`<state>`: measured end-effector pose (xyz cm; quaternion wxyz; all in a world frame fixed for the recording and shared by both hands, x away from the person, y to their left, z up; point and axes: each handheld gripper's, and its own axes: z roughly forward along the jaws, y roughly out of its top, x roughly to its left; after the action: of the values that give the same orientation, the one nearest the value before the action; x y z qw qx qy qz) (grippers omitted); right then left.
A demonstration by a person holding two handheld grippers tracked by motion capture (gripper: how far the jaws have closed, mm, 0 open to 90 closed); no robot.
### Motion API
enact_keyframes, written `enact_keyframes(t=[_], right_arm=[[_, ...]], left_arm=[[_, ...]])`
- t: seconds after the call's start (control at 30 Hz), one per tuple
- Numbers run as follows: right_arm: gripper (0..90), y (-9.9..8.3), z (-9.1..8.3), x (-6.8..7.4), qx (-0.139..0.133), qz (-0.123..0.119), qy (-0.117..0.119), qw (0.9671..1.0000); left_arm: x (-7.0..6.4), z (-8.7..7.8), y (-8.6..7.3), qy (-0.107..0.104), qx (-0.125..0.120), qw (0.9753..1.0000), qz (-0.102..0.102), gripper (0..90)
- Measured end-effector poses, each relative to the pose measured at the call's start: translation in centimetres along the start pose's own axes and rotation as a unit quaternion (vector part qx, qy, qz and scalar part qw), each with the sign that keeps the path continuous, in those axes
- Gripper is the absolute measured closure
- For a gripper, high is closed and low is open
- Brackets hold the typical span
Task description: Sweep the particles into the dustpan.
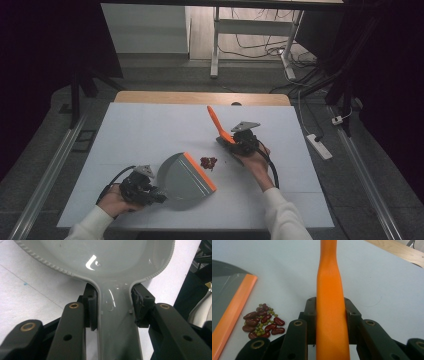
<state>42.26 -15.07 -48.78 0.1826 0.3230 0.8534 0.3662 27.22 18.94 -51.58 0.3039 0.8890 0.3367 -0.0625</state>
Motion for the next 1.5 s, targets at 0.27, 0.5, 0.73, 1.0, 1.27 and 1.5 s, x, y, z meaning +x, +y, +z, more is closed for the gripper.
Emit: enact_keyframes(t=[0.27, 0.5, 0.73, 1.0, 1.27, 1.5], right_arm=[[70.4, 0.2, 0.7, 0.0, 0.001, 0.001, 0.002, 1.0000], [70.4, 0.5, 0.8, 0.9, 0.009, -0.015, 0.024, 0.9996], [70.4, 0.7, -1.3, -1.2, -0.044, 0.026, 0.009, 0.9986], [70.4, -0.7, -0.2, -2.6, -0.010, 0.037, -0.014, 0.9992], [70.3, -0.1, 0.5, -0.7, 0.007, 0.009, 0.004, 0.9999], [70.3, 0.3, 0.8, 2.2, 0.010, -0.023, 0.025, 0.9994]], left_arm=[[0.1, 0.1, 0.0, -0.004, 0.000, 1.0000, -0.002, 61.7], [0.2, 0.2, 0.0, -0.007, -0.001, 1.0000, -0.006, 61.7], [0.2, 0.2, 0.0, -0.008, 0.000, 1.0000, -0.004, 61.7], [0.2, 0.2, 0.0, -0.008, 0.000, 1.0000, -0.005, 61.7], [0.2, 0.3, 0.0, -0.009, 0.000, 0.9999, -0.005, 61.7], [0.2, 0.3, 0.0, -0.010, 0.001, 0.9999, -0.006, 61.7]])
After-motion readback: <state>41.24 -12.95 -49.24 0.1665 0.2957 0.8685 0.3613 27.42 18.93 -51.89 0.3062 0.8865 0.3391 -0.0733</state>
